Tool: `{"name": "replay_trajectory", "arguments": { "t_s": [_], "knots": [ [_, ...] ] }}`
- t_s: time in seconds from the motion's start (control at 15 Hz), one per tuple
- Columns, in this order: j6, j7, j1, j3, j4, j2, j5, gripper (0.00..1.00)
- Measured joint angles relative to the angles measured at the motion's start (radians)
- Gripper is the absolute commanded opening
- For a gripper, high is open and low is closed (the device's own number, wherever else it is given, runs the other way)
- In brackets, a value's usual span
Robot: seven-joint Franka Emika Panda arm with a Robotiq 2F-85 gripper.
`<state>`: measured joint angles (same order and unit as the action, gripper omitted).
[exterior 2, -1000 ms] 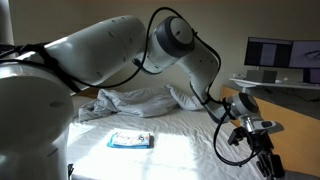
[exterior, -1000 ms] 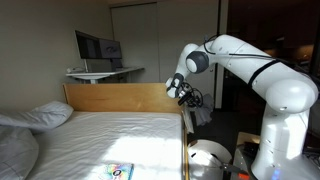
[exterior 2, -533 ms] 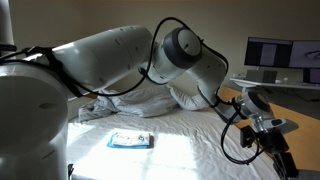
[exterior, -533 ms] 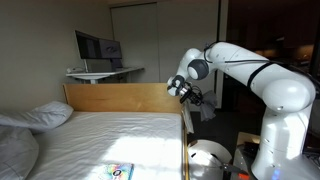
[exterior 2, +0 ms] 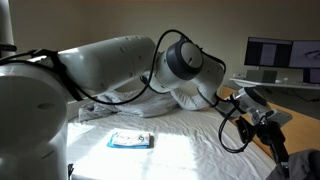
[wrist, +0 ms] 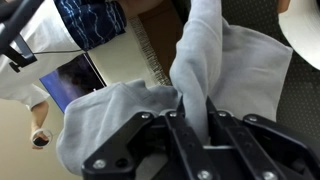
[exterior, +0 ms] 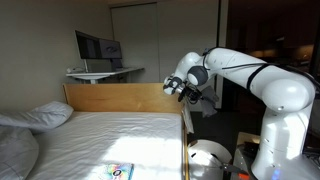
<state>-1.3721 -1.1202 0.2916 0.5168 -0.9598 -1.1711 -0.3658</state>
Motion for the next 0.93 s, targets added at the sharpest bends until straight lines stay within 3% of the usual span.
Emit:
{"name": "replay_trajectory", "arguments": {
  "t_s": [0.33,0.73,0.93],
  "knots": [
    [0.033,-0.003,0.029,-0.004,0.09,-0.055,0.008,0.06],
    [-0.07,0.109,0.076,-0.089,0.147,-0.061,0.054,0.06],
    [-0.078,0.154,0.1,-0.099,0.169,-0.064,0.054,0.06]
  ]
}}
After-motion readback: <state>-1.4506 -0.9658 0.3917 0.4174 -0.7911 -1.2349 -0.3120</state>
